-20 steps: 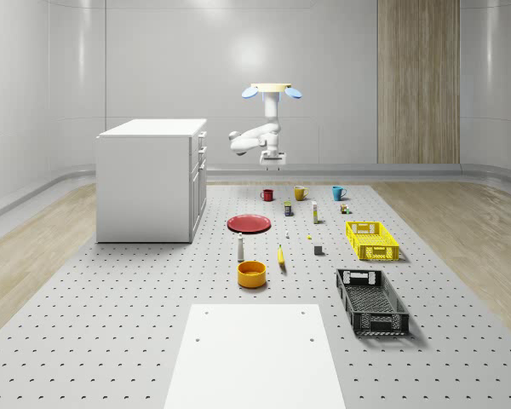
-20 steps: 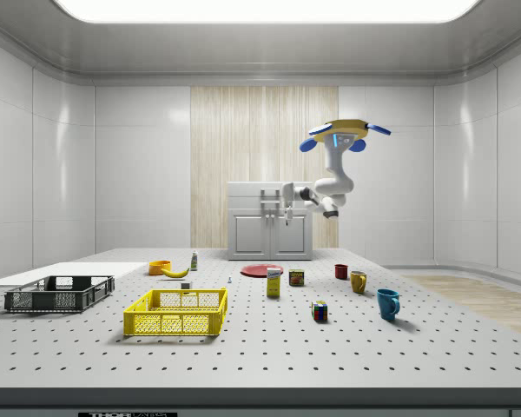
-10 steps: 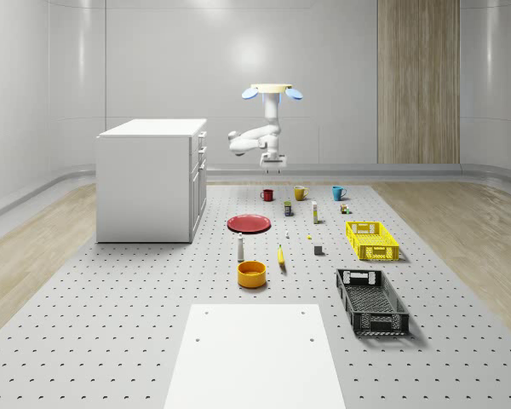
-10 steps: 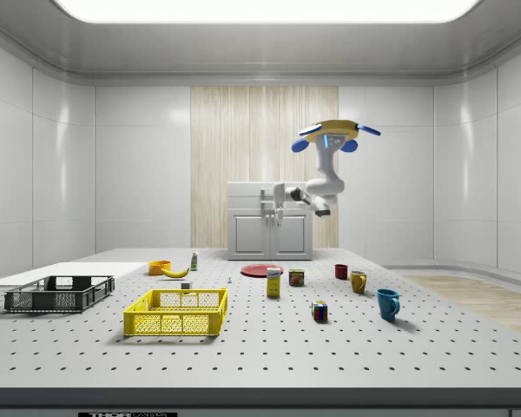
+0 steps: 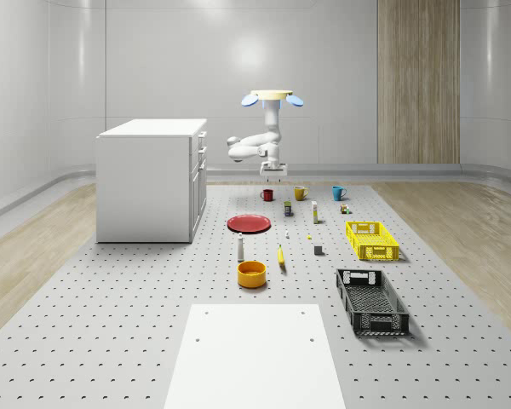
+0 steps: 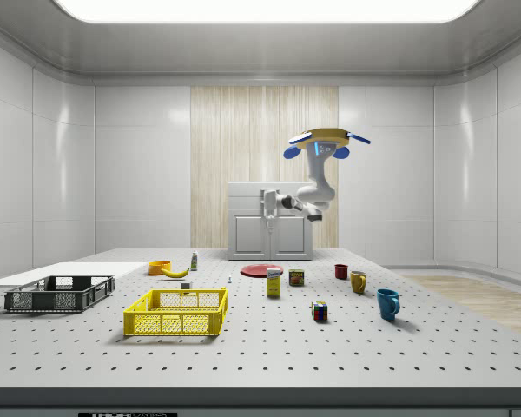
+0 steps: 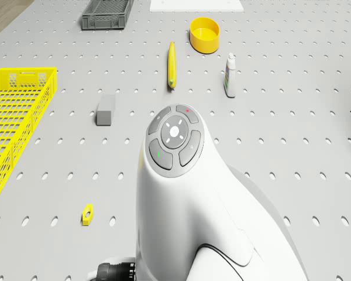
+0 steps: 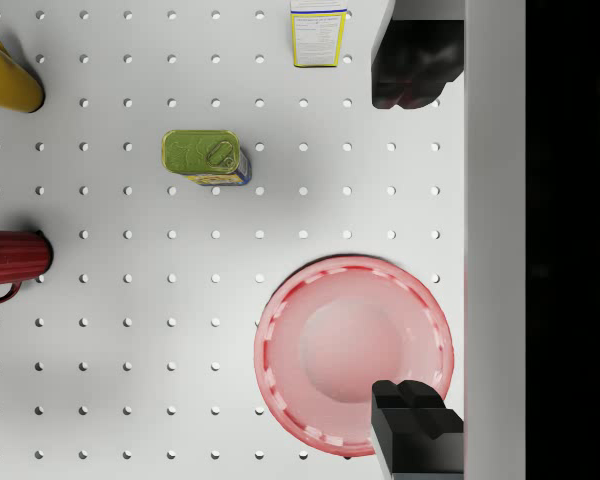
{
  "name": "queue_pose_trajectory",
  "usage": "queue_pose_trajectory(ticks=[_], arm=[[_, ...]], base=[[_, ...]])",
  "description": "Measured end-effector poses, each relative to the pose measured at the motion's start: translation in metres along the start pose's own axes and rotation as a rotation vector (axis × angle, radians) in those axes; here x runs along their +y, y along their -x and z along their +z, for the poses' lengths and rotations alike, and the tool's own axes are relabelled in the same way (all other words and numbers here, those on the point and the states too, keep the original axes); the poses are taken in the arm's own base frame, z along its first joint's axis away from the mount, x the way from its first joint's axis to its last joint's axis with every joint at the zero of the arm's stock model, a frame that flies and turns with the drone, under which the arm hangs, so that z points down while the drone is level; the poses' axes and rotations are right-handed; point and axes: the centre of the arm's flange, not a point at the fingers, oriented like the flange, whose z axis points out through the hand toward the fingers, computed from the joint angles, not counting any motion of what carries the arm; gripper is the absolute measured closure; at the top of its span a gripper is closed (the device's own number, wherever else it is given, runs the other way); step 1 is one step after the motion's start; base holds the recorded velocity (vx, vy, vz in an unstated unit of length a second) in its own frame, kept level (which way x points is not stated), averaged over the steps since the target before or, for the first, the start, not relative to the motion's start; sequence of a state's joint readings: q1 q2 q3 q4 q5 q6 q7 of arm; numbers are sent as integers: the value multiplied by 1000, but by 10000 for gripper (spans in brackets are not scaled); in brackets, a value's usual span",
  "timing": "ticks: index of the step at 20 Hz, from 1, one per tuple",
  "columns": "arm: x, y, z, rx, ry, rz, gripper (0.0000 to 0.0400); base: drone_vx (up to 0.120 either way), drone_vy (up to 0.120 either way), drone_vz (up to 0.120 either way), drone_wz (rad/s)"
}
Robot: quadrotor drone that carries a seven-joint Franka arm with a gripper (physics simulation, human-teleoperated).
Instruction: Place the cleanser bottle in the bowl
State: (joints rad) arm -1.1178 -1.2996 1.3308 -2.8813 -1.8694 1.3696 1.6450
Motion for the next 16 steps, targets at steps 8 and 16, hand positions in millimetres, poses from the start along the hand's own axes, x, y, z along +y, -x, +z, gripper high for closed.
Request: queue_pose_trajectory(ticks=[8, 16], arm=[[0, 0, 0, 0, 0, 0, 0], [0, 0, 0, 0, 0, 0, 0]], base=[[120, 0, -90, 0], [120, 0, -70, 0]])
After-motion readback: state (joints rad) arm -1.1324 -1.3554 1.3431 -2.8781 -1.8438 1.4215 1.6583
